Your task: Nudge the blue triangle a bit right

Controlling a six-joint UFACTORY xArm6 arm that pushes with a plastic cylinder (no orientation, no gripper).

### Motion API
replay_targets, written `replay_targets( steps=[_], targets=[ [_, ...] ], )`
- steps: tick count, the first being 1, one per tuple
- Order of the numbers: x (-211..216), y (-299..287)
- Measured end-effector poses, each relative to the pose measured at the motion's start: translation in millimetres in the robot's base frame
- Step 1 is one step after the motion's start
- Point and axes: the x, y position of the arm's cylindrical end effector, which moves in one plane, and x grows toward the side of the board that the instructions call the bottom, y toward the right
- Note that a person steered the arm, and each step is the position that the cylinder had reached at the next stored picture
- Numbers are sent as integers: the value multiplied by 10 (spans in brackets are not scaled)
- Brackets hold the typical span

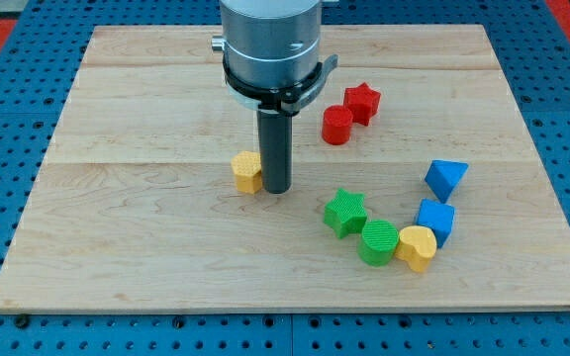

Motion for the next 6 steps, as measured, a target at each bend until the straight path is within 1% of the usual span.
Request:
replay_targets(
  steps=[1, 2, 3, 4, 5, 6],
  targets=[
    [-276, -215],
    [-320, -294],
    [-218, 787],
    [-126, 1598],
    [-308, 1633],
    [-326, 2289]
  ],
)
